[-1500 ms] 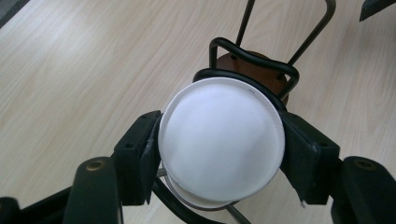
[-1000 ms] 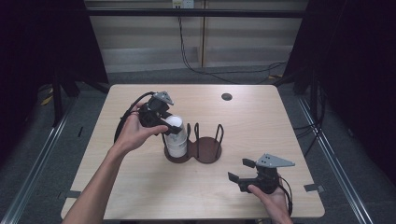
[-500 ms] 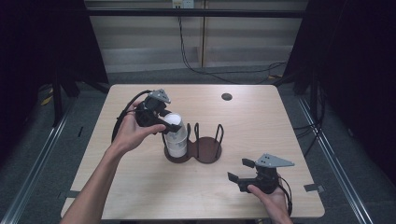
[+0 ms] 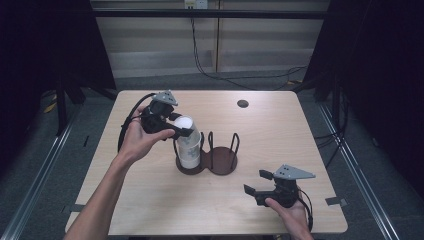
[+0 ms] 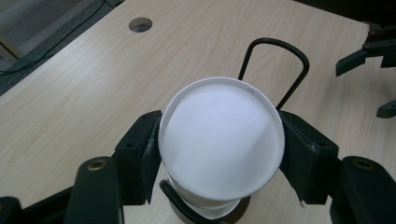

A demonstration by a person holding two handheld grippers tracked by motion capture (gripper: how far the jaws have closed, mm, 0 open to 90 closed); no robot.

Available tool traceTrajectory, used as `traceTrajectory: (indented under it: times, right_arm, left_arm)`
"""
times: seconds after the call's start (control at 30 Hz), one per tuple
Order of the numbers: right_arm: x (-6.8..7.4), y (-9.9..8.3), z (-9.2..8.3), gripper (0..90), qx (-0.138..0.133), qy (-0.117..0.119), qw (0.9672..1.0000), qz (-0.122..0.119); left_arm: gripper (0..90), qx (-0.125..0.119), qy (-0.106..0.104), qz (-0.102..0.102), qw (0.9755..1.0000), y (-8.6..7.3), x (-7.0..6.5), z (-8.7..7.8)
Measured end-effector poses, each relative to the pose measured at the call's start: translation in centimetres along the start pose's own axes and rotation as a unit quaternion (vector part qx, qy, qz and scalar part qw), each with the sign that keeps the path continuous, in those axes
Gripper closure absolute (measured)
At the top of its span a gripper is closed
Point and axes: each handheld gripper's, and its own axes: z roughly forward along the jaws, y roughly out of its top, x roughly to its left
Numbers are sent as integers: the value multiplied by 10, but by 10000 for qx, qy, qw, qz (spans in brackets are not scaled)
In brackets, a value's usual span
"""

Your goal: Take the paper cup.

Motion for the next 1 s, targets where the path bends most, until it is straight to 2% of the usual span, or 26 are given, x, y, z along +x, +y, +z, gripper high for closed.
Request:
traceTrajectory:
  times: [0.1,0.23,0.4,0.47,0.7,0.77,0.83,0.9,1.0]
  right_arm:
    - [0,0,0,167,0,-1,10000,4]
    - [0,0,0,167,1,-8,10000,3]
    - [0,0,0,167,-1,-6,10000,0]
    - [0,0,0,166,1,-9,10000,-3]
    - [0,0,-1,166,-14,-25,10000,6]
    - [0,0,0,167,-4,-20,10000,0]
    - [0,0,0,166,-3,-19,10000,0]
    - [0,0,0,166,-12,-20,10000,-13]
    - [-1,0,0,166,-33,-38,10000,-5]
  left_arm:
    - [358,-71,-48,102,9999,0,-1,-4]
    - [358,-172,-19,130,9998,0,-2,-8]
    - [358,-394,-26,76,9992,-1,-1,-15]
    - [358,-404,31,71,9992,-2,-2,-16]
    - [358,-526,-29,23,9986,-12,-7,-22]
    - [358,-660,-106,-31,9978,-16,-7,-24]
    - [358,-653,-62,31,9978,-17,-7,-26]
    - [359,-753,-107,18,9971,-19,-9,-29]
    - [360,-983,-331,-165,9945,-22,-10,-34]
